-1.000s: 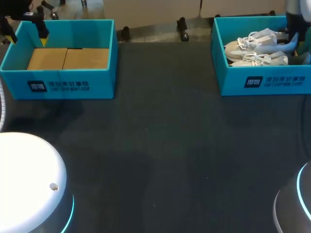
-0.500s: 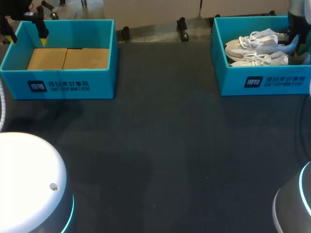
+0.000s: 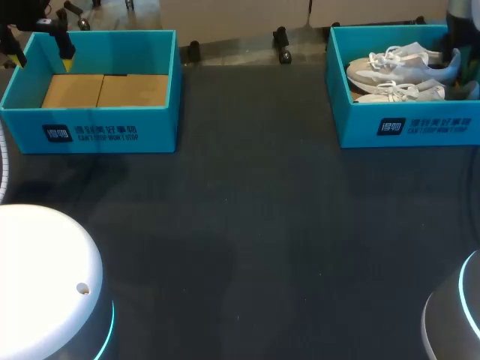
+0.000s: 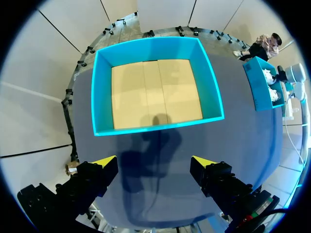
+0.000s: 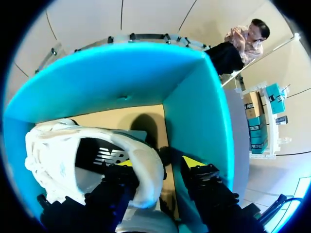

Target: Take the shoe out of the shoebox, open the shoe tongue, remove and reinsert the insole, then place the shoe into the shoebox

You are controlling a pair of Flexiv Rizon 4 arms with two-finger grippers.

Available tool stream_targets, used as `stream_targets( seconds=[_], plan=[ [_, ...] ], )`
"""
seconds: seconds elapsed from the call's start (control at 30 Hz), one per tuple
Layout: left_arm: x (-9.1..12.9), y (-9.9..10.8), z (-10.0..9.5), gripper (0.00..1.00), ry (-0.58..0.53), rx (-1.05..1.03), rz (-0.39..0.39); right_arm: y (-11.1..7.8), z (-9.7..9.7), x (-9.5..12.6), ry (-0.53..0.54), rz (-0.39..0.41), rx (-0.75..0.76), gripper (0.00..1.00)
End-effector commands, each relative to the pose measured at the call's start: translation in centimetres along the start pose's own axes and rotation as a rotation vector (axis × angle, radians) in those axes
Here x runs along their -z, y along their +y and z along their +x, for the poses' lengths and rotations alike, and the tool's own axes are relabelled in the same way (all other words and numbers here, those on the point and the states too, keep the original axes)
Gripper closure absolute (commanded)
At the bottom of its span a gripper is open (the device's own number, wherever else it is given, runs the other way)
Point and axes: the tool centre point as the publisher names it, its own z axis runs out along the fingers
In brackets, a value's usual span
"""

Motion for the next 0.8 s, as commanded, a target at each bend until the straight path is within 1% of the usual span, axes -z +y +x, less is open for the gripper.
stream_targets(
  seconds=[0.03,0.07,0.13,0.17,0.23,0.47,0.63,0.73,0.8],
  plan=[
    [0.0,0.1,0.0,0.00,0.000,0.000,0.001,-1.0,-0.1,1.9,-0.007,-0.016,-0.002,0.40],
    [0.0,0.1,0.0,0.00,0.000,0.000,0.001,-1.0,-0.1,2.3,-0.005,-0.016,-0.002,0.31],
    [0.0,0.1,0.0,0.00,0.000,0.000,0.001,-1.1,-0.2,3.1,0.007,-0.028,-0.005,0.03],
    [0.0,0.1,0.0,0.00,0.000,0.000,0.001,-1.2,-0.2,3.6,0.007,-0.029,-0.008,0.00],
    [0.0,0.1,0.0,0.00,0.000,0.000,0.001,-1.4,-0.2,4.9,0.023,-0.048,-0.007,0.00],
    [0.0,0.1,0.0,0.00,0.000,0.000,0.001,-2.0,0.2,9.6,0.075,-0.029,0.000,0.00],
    [0.0,0.1,0.0,0.00,0.000,0.000,0.001,-2.9,1.2,12.7,0.134,-0.005,0.024,0.00],
    [0.0,0.1,0.0,0.00,0.000,0.000,0.001,-4.1,2.2,14.4,0.167,0.005,0.033,0.00],
    [0.0,0.1,0.0,0.00,0.000,0.000,0.001,-4.8,2.7,15.2,0.169,0.007,0.031,0.00]
  ],
)
